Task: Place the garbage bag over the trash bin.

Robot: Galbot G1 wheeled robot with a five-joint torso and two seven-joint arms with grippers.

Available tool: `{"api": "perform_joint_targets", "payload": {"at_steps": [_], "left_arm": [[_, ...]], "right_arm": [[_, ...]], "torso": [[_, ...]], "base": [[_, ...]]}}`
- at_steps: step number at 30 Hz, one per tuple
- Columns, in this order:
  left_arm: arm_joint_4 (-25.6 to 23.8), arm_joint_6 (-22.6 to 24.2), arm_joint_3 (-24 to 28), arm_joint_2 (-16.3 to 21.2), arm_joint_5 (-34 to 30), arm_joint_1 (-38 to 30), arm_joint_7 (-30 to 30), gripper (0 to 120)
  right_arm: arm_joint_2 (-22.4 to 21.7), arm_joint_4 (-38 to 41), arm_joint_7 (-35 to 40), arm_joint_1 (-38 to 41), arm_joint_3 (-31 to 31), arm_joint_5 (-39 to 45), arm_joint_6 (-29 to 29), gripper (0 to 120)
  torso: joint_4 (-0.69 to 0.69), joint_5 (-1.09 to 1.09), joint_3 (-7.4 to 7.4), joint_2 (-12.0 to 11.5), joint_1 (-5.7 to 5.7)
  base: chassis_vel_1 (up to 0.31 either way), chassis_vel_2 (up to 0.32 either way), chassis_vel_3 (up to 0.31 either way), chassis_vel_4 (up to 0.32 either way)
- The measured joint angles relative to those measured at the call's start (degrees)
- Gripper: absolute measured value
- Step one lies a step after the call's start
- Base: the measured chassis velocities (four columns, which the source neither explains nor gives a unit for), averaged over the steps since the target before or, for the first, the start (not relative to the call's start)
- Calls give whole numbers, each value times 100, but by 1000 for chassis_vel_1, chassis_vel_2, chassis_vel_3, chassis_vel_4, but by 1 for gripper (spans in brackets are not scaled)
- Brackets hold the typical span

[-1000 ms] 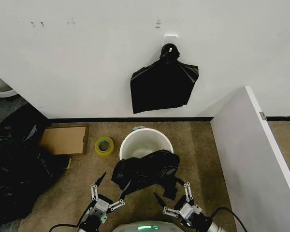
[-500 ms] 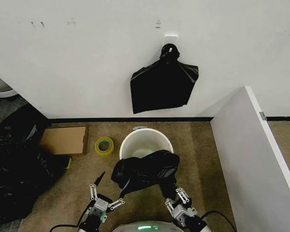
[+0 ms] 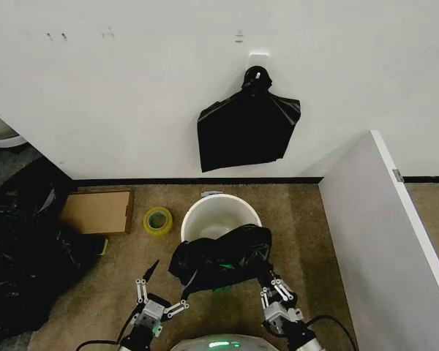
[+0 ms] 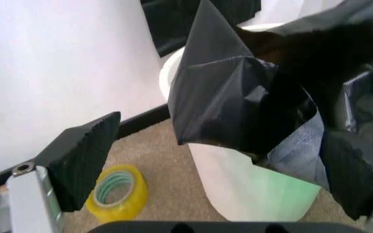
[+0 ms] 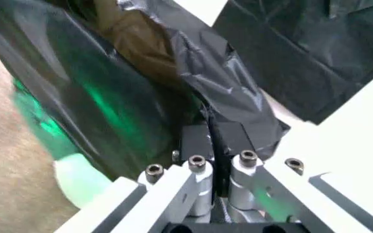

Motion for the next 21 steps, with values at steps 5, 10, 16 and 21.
{"api": "perform_joint_targets", "payload": {"at_steps": [5, 10, 16, 21], "left_arm": [[221, -73, 1, -66, 92, -47, 1, 99], [419, -151, 6, -132, 134, -108, 13, 97], [673, -386, 16, -200, 10, -217, 157, 81], [865, -630, 55, -243, -358, -308, 429, 66]], "right_arm": [[-100, 214, -490, 24, 7, 824, 91, 0], [-258, 435, -871, 55, 66, 1495, 107, 0], [-353, 532, -1020, 82, 109, 1786, 106, 0], [-379, 558, -1064, 83, 104, 1807, 109, 0]], "torso": [[1, 0, 0, 0, 0], [1, 0, 0, 0, 0], [1, 0, 0, 0, 0], [1, 0, 0, -1, 0]], "base": [[0, 0, 0, 0], [0, 0, 0, 0], [0, 0, 0, 0], [0, 0, 0, 0]]}}
